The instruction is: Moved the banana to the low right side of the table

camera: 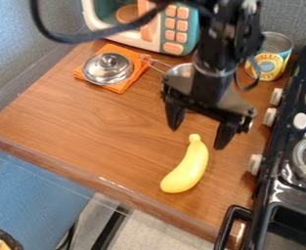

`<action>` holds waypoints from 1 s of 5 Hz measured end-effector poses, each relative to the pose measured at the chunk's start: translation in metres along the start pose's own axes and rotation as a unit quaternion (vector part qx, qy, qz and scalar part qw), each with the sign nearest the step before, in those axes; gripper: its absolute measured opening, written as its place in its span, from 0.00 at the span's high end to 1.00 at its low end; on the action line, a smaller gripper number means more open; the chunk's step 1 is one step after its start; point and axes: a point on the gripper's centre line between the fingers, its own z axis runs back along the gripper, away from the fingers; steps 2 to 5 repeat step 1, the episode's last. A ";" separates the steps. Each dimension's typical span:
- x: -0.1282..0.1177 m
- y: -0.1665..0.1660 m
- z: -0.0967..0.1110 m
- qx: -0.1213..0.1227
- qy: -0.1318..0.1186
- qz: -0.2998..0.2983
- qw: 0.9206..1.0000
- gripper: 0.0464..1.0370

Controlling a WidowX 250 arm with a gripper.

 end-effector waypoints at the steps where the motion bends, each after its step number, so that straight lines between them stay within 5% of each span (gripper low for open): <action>1: 0.000 0.002 0.007 -0.007 -0.004 -0.001 1.000 0.04; 5: 0.000 0.002 0.007 -0.007 -0.004 -0.001 1.000 0.04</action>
